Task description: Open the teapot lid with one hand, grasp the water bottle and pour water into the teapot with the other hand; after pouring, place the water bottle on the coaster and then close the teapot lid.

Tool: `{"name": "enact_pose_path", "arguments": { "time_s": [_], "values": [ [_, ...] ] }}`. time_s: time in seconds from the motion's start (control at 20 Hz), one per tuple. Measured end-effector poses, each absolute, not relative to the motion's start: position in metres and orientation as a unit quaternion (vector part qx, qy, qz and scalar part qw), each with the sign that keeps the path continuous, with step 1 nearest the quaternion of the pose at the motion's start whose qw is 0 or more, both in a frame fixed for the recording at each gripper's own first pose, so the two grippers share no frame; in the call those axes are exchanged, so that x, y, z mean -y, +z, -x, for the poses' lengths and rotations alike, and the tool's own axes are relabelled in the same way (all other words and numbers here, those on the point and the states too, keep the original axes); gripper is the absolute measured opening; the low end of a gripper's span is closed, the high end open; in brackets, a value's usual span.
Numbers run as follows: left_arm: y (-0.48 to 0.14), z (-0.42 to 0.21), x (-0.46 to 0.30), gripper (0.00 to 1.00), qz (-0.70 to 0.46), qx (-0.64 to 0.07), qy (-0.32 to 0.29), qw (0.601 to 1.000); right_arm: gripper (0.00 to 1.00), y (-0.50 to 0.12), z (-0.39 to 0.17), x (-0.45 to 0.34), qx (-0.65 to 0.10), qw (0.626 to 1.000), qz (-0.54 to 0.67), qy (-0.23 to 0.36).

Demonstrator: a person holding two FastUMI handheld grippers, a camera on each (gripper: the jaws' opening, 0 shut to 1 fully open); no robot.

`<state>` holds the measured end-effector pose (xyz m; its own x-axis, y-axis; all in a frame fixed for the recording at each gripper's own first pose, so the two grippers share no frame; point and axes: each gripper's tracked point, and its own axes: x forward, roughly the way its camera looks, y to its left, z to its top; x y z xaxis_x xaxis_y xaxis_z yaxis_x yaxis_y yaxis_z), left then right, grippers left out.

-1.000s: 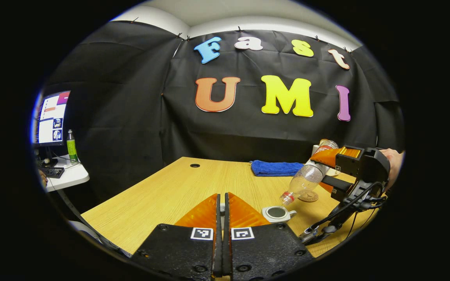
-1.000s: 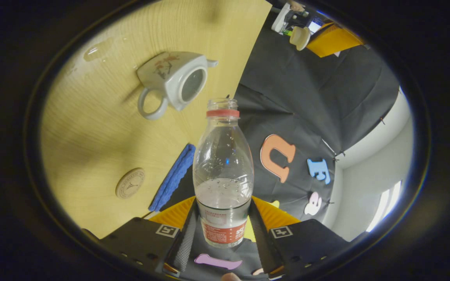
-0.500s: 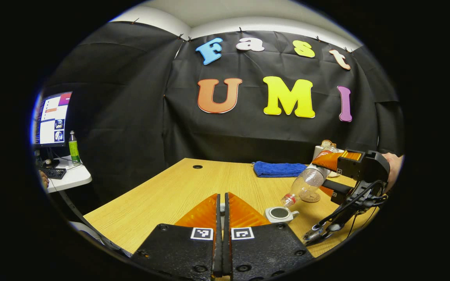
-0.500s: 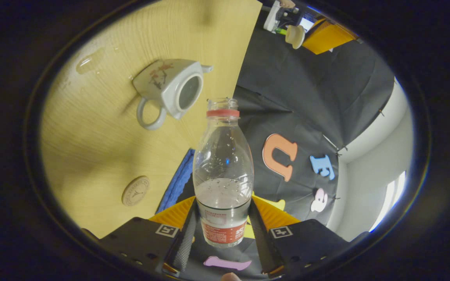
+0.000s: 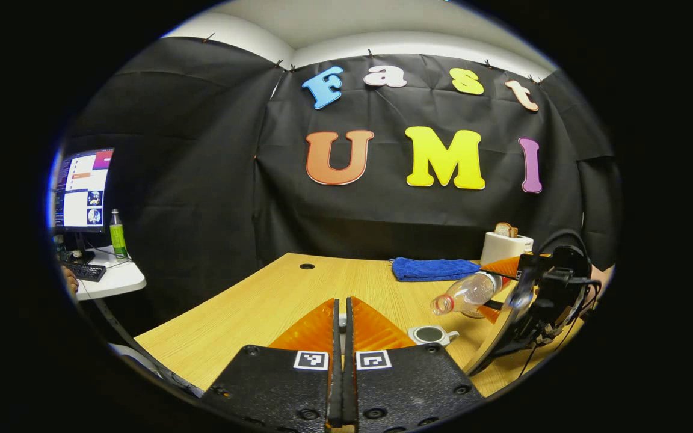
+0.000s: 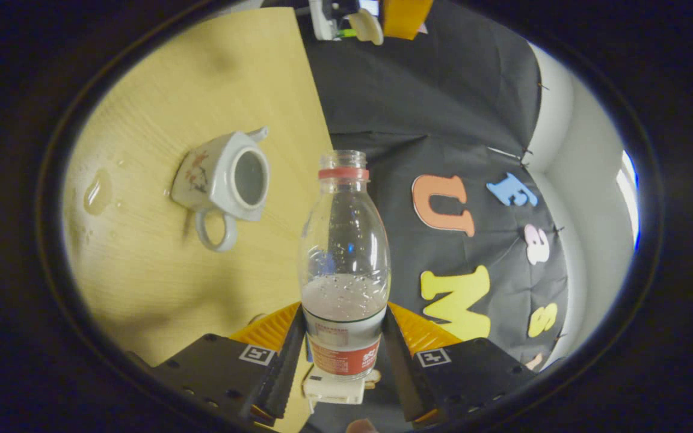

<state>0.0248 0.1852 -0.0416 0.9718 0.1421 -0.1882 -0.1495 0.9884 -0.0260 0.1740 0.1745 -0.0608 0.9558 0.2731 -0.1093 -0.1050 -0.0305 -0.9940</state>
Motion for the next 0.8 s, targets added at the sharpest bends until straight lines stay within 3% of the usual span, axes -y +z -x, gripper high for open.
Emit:
{"name": "enact_pose_path", "arguments": {
  "time_s": [0.3, 0.5, 0.65, 0.8],
  "values": [
    [-0.044, -0.027, -0.178, 0.03, 0.007, -0.096, 0.068, 0.993, 0.72, -0.046, -0.191, -0.173, 0.015, 0.851, 0.501, 0.156],
    [-0.047, -0.028, -0.175, 0.03, 0.015, -0.099, 0.063, 0.993, 0.72, -0.045, -0.203, -0.152, -0.05, 0.94, 0.297, 0.162],
    [-0.048, -0.029, -0.176, 0.03, 0.016, -0.1, 0.064, 0.993, 0.72, -0.052, -0.227, -0.12, -0.102, 0.973, 0.143, 0.153],
    [-0.048, -0.03, -0.173, 0.03, 0.013, -0.1, 0.062, 0.993, 0.7, -0.061, -0.246, -0.112, -0.121, 0.978, 0.036, 0.166]
  ]
}}
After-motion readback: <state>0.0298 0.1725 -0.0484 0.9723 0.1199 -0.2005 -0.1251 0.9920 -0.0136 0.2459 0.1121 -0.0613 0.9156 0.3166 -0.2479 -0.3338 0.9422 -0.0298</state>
